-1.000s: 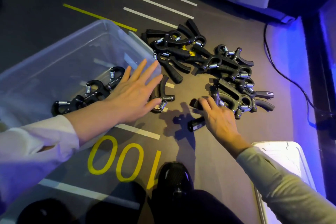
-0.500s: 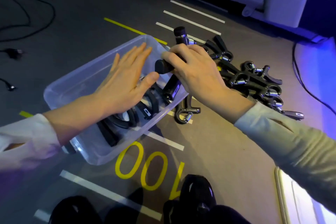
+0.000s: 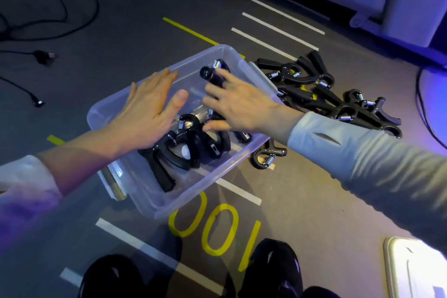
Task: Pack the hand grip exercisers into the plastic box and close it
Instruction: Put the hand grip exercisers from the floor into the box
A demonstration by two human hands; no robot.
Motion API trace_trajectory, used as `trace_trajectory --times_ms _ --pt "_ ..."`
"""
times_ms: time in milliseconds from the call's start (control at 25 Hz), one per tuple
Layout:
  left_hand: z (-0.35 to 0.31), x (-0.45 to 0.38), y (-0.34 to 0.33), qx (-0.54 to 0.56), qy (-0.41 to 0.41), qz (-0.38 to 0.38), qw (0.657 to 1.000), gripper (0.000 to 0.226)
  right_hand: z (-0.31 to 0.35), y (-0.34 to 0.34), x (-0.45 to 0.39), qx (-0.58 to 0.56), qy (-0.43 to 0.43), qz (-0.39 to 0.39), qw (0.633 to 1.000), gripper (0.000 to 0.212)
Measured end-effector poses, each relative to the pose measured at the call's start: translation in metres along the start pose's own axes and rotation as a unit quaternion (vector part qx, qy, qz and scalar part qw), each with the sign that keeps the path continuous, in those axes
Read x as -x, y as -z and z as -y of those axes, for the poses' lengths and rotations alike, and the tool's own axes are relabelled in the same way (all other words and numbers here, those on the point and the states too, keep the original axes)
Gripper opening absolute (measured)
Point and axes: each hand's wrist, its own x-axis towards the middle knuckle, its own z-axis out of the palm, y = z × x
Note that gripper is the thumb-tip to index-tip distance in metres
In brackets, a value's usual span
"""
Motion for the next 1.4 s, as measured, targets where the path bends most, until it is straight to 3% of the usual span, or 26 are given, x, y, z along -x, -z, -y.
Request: trace_trajectory --times_ms 120,200,400,560,760,1000,1200,1400 --pt "0.008 0.001 -0.005 -0.015 -0.001 0.013 1.000 0.109 0.009 -0.015 -0.012 0.049 0.041 0.051 0.997 0.072" --pt "0.011 0.002 -0.008 -0.018 0.003 0.022 1.000 0.111 0.014 -0.024 -0.016 0.043 0.045 0.126 0.990 0.074" --pt "0.014 0.005 -0.012 -0.024 0.010 0.040 0.999 0.101 0.021 -0.044 -0.018 -0.108 -0.074 0.224 0.966 0.084" --pt "0.015 0.004 -0.015 -0.032 0.014 0.047 0.998 0.094 0.021 -0.061 -0.022 -0.318 -0.159 0.271 0.895 0.110" --pt "0.017 0.005 -0.017 -0.043 -0.012 0.052 0.998 0.092 0.022 -0.055 -0.023 -0.493 -0.207 0.316 0.784 0.079" --pt "0.016 0.002 -0.019 -0.060 -0.027 0.053 0.996 0.091 0.023 -0.051 -0.024 -0.463 -0.223 0.305 0.801 0.067" --pt "0.013 0.002 -0.018 -0.190 -0.049 0.026 0.980 0.088 0.024 -0.033 -0.021 -0.368 -0.189 0.431 0.802 0.055" --pt "0.015 0.004 -0.024 -0.269 -0.047 0.033 0.961 0.090 0.025 -0.049 -0.023 -0.353 -0.232 0.429 0.798 0.071"
